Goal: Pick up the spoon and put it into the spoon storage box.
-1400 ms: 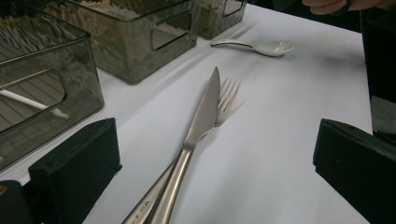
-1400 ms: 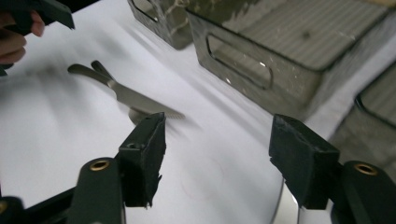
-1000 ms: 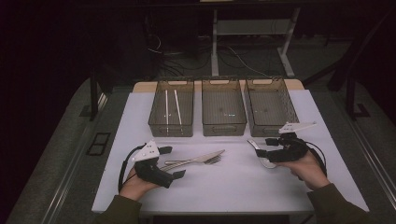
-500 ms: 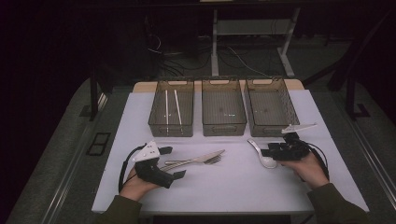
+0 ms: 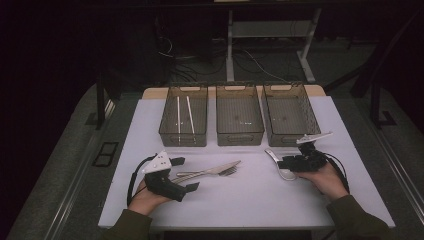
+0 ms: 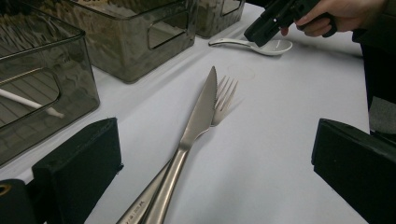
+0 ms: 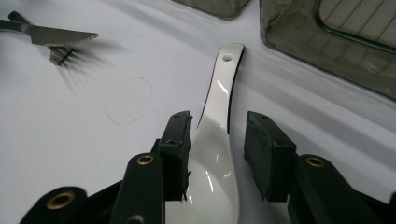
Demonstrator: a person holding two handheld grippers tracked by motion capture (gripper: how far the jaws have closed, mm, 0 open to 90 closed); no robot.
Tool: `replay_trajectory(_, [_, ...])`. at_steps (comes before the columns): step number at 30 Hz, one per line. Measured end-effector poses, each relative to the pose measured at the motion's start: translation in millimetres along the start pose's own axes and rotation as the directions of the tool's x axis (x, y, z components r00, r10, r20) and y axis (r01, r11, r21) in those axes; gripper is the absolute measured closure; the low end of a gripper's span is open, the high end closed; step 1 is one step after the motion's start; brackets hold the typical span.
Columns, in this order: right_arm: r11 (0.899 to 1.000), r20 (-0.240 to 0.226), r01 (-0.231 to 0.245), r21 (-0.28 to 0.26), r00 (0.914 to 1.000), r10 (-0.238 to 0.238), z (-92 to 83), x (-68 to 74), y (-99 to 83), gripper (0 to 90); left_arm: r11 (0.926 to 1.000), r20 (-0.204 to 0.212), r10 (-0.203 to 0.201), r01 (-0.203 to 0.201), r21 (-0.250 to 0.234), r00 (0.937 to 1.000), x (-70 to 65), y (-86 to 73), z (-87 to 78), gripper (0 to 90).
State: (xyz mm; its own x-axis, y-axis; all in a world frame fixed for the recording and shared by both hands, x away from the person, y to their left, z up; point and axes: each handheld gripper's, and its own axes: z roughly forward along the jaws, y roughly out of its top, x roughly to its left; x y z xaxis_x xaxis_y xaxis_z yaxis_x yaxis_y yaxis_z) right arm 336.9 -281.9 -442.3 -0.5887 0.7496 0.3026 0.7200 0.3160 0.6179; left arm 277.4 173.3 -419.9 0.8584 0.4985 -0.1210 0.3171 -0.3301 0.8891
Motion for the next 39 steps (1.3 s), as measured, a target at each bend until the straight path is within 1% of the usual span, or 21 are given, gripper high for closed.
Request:
replay_trajectory(18, [0.999, -0.012, 0.025, 0.028, 0.9996, -0.025, 6.8, 4.6, 0.4, 66.9, 1.0, -0.001, -0.001, 0.001, -0.008, 1.0, 0.2, 0.3, -0.5, 0.5])
replay_trajectory(26, [0.997, -0.016, 0.063, 0.044, 0.9979, -0.062, 8.9, 9.1, 1.0, 69.4, 1.0, -0.003, 0.001, -0.002, -0.009, 1.0, 0.1, 0.7, -1.1, 0.6])
replay_trajectory(30, [0.995, 0.004, 0.077, 0.055, 0.997, -0.078, 9.4, 11.9, 1.9, 70.8, 1.0, -0.005, 0.001, -0.002, -0.01, 1.0, 0.3, 0.9, -1.5, 0.6])
replay_trajectory(34, [0.992, 0.028, 0.103, 0.068, 0.994, -0.106, 10.1, 15.3, 3.0, 71.6, 0.9999, -0.006, 0.001, -0.002, -0.01, 1.0, 0.4, 1.1, -1.7, 0.6])
replay_trajectory(39, [0.99, 0.046, 0.112, 0.08, 0.9922, -0.116, 10.8, 18.6, 4.2, 72.4, 0.9999, -0.006, 0.002, -0.002, -0.011, 1.0, 0.1, 1.2, -1.6, 0.6])
